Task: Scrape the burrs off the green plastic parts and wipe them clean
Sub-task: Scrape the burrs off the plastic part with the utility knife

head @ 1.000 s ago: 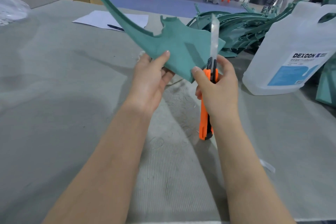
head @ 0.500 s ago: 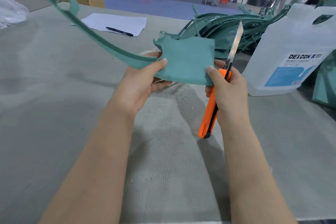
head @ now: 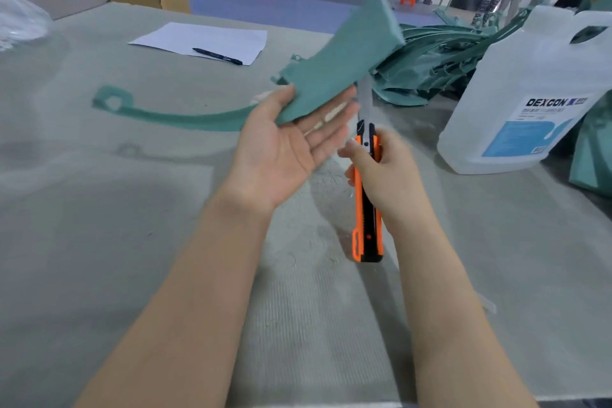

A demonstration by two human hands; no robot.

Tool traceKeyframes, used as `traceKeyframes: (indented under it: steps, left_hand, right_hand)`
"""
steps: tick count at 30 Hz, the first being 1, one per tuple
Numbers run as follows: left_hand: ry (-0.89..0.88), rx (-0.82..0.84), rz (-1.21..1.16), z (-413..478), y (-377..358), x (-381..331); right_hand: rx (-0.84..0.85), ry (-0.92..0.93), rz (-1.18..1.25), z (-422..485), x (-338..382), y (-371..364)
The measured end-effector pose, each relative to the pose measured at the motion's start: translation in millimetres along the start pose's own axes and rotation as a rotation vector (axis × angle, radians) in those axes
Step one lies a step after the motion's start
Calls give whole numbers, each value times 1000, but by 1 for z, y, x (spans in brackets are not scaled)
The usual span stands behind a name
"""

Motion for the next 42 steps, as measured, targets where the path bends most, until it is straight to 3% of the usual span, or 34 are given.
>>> traceKeyframes:
  steps: [6, 10, 17, 21, 28, 31, 34, 37, 42]
  left_hand:
    - [114, -24, 115, 4, -2, 14]
    - [119, -68, 73, 6, 3, 11]
    - [-219, -382, -114, 9, 27, -16]
    - [-339, -381, -187, 3, 39, -29]
    - [5, -101, 7, 4, 18, -9]
    - [120, -82, 60, 5, 13, 1]
    - [129, -114, 20, 6, 14, 1]
    - [14, -202, -37, 8, 18, -5]
    - [-334, -432, -152, 6, 32, -23]
  right_hand:
    - [63, -6, 54, -1, 2, -3]
    - [210, -36, 51, -3, 1, -3]
    - [377, -98, 133, -7, 1, -6]
    - [376, -63, -28, -6, -1, -7]
    - [379, -155, 181, -9, -1, -11]
    - [419, -130, 152, -11, 3, -13]
    - [444, -126, 108, -12, 7, -10]
    - [513, -139, 108, -15, 9, -8]
    - [598, -139, 164, -20, 13, -9]
Point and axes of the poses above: each hand's wrist, its own z-axis towards the middle knuckle, its own y-axis out of the back of the hand, x = y × z, the point moved 3 cm from there along z, towards the middle knuckle, and after that the axes turned 4 degrees about y, right-handed, at the moved point
